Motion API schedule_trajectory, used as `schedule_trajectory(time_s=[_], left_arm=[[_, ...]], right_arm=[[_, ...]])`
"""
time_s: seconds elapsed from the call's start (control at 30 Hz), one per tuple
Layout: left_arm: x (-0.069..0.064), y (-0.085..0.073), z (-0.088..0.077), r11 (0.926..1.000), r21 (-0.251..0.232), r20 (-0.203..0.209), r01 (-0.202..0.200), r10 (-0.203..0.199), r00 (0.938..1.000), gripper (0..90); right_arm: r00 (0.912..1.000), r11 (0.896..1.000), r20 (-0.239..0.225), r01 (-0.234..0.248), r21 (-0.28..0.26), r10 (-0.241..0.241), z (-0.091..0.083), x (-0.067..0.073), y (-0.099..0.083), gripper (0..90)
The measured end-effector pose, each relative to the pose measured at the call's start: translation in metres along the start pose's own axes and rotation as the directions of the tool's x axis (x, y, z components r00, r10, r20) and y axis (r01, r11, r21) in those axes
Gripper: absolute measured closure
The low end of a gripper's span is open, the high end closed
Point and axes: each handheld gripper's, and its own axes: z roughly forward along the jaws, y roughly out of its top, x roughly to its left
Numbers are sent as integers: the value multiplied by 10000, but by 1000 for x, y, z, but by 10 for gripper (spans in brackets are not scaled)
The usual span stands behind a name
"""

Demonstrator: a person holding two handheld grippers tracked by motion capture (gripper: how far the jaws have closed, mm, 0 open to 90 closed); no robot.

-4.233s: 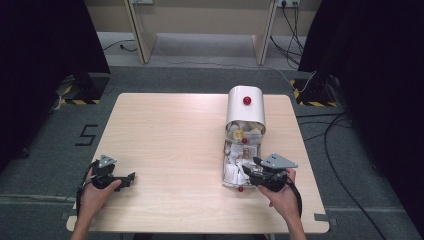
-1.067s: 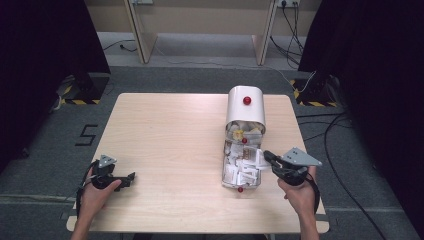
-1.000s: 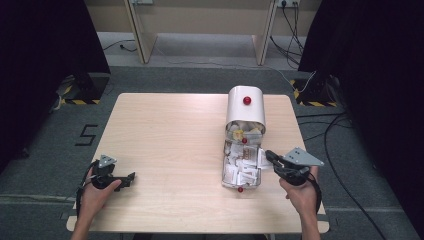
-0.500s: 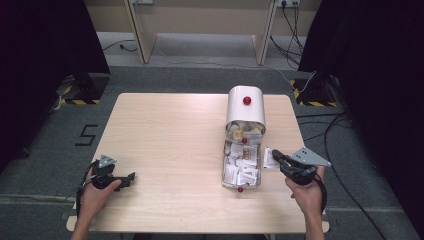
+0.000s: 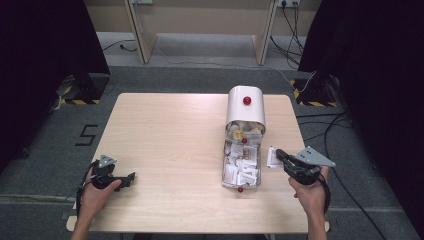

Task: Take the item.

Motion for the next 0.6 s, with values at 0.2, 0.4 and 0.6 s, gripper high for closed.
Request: schedule_trajectory(time_s=[0.2,0.4,0.6], left_arm=[[0,0,0,10000,-2,0,1,-1,10000,0],[0,0,0,10000,-7,-5,3,-3,10000,0],[0,0,0,10000,-1,0,3,-3,10000,0]], right_arm=[[9999,10000,95,-39,7,39,-1,-3,-2,884],[9998,9999,169,-133,74,132,0,-7,-4,884],[9995,9997,244,-202,112,200,1,-10,-6,884]])
